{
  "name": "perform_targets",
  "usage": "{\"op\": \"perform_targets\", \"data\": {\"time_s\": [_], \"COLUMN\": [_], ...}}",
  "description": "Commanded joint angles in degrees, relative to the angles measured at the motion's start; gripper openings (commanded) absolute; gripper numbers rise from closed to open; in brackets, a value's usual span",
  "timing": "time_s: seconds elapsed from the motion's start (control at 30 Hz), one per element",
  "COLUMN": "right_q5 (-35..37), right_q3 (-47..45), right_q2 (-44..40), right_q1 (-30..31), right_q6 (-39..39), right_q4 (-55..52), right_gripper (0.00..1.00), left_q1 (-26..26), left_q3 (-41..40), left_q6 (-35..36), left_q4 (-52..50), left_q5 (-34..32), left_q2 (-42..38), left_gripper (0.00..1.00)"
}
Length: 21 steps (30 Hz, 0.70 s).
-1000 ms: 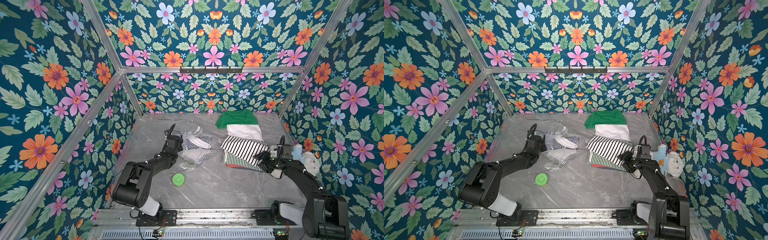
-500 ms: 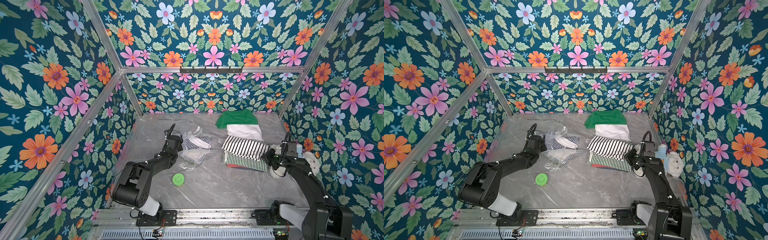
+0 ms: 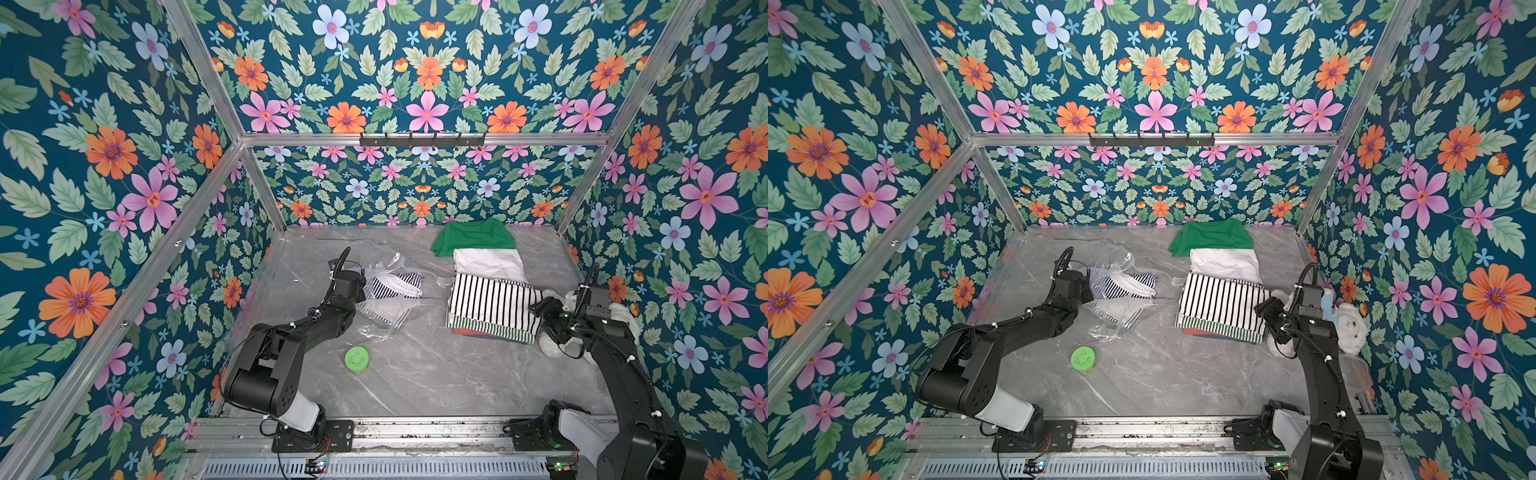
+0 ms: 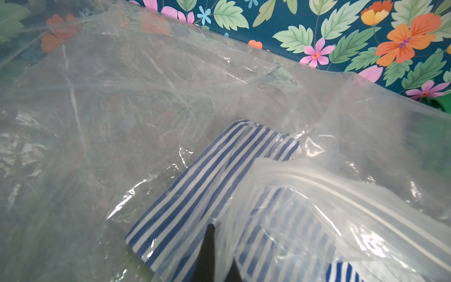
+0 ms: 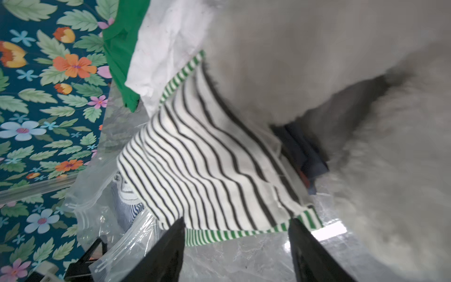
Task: Take the tank top out of the vacuum bag
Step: Adjust the tank top at the center of the board.
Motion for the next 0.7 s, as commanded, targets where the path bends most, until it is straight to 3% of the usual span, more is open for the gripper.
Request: {"op": "perform_targets", "data": {"time_s": [0.0, 0.23, 0.4, 0.67], "right_q5": [4.75, 14.31, 26.12, 34.45], "right_q3": [3.27, 11.01, 18.28, 25.00], "right_q2": [1.20, 11.93, 22.39, 33.40], "right_q1": [6.86, 28.81, 41.65, 48.23], "right_q6": [-4.28, -15.80, -27.74, -34.08], "right_q4": [-0.51, 3.55, 1.35, -1.41], "right_gripper": [0.68, 0.68, 0.69, 0.67], "left_q1": [0.11, 0.02, 0.06, 0.12], "left_q3": [0.31, 0.33, -0.26, -0.62], "left_q6": [0.22, 0.16, 0.37, 0.42], "left_q4": [1.34, 1.22, 0.94, 0.86], "left_q5": [-0.92, -0.50, -1.27, -1.71], "left_q2": [-0.10, -0.18, -0.85, -0.97], "left_gripper": [0.00, 0.00, 0.00, 0.00]}}
